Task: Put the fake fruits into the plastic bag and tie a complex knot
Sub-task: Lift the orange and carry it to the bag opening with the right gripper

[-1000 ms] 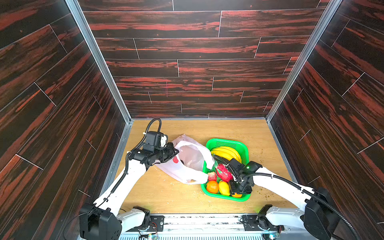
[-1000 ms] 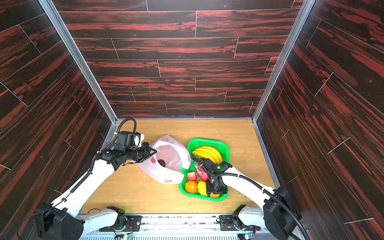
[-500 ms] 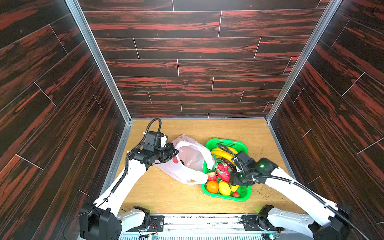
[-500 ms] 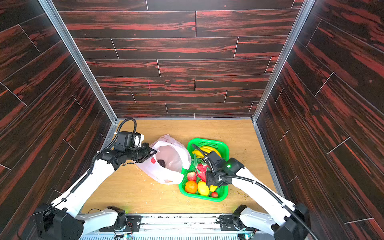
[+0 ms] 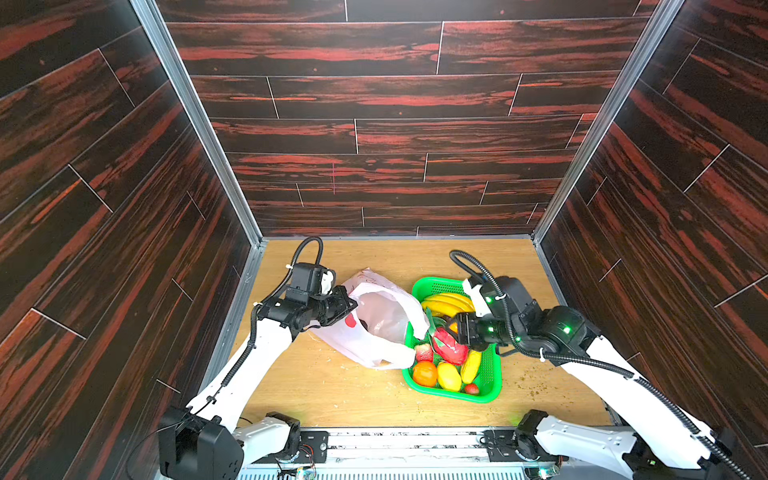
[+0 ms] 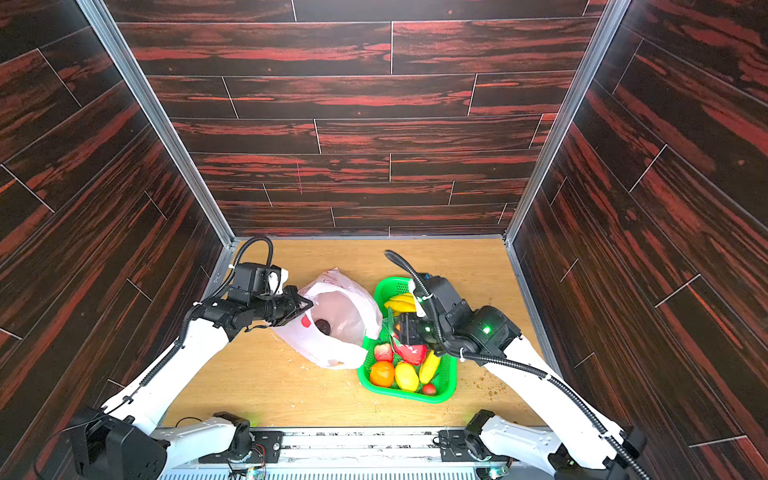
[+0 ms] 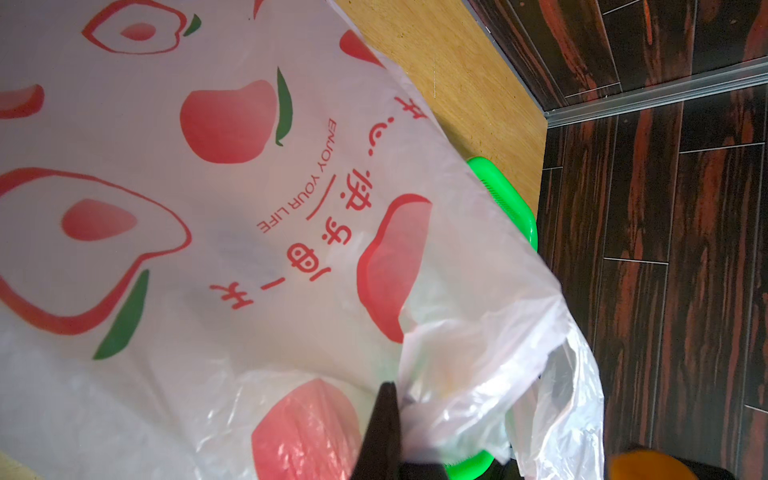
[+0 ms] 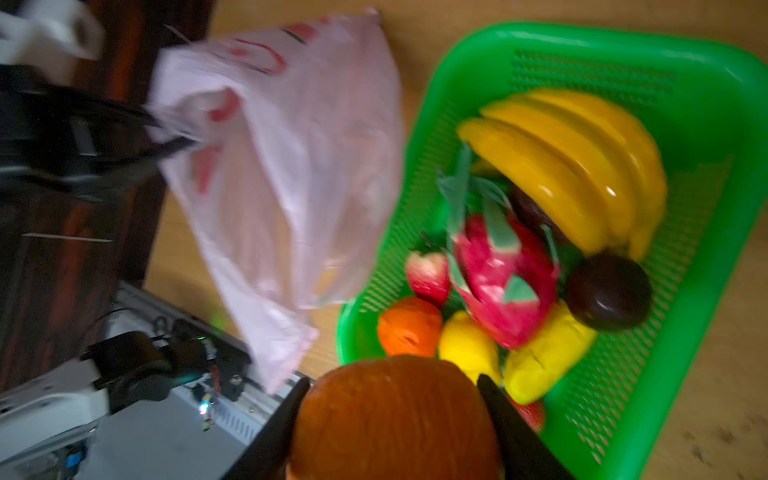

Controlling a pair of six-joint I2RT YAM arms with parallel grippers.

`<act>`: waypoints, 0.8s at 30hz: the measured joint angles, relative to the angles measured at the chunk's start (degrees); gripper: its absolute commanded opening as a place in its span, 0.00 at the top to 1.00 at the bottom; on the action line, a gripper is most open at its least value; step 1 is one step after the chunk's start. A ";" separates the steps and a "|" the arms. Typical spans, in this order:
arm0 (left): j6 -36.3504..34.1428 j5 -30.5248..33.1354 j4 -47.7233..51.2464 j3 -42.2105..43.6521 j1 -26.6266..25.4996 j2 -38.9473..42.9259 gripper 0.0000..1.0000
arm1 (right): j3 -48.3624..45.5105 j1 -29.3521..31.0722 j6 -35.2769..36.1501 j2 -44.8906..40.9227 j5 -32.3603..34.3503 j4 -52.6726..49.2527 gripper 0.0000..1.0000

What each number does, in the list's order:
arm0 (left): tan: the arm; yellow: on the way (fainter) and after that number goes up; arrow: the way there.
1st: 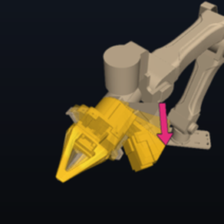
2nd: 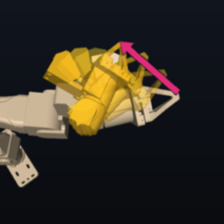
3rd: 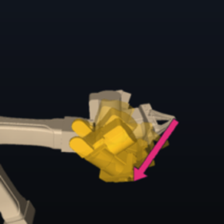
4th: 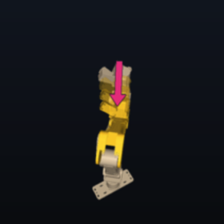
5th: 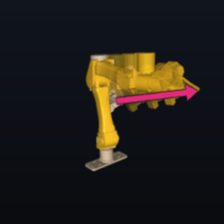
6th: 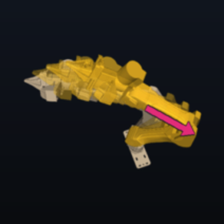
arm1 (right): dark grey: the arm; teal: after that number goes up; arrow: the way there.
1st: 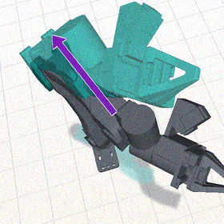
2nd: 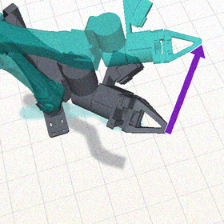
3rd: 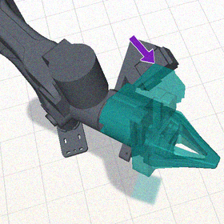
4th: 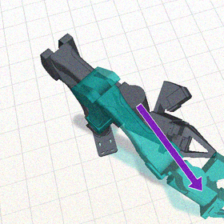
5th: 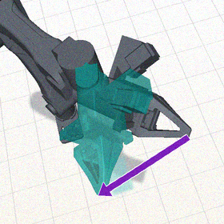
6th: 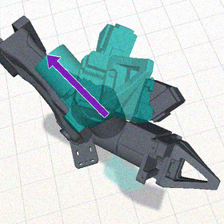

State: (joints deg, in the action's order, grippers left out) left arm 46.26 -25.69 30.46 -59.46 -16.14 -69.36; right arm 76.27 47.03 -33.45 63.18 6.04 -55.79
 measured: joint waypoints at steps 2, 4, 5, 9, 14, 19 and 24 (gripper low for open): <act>0.00 0.02 0.00 0.00 0.00 0.00 1.00 | 2.08 2.27 0.61 1.99 -0.31 2.40 0.57; 0.02 0.04 0.04 0.00 0.00 0.00 1.00 | 3.39 4.09 1.31 4.13 -0.50 4.79 0.57; 0.02 0.02 0.02 0.00 0.00 0.00 1.00 | 3.85 5.07 1.64 5.57 -0.66 6.49 0.57; 0.04 0.00 0.04 0.00 0.00 0.00 1.00 | 4.04 7.32 2.75 10.56 -1.36 12.24 0.57; 0.04 -0.04 0.04 0.00 0.00 0.00 1.00 | 4.04 8.85 3.82 17.66 -1.97 19.65 0.57; 0.07 -0.28 0.07 0.00 0.00 0.00 1.00 | 4.04 9.57 4.42 24.09 -1.49 25.64 0.57; 0.04 -0.44 0.42 0.00 0.00 0.11 1.00 | 4.04 9.60 5.16 29.33 0.72 30.42 0.57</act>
State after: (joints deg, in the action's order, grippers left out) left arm 46.30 -26.13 30.87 -59.46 -16.14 -69.25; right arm 80.31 56.62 -28.29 92.51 6.76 -25.36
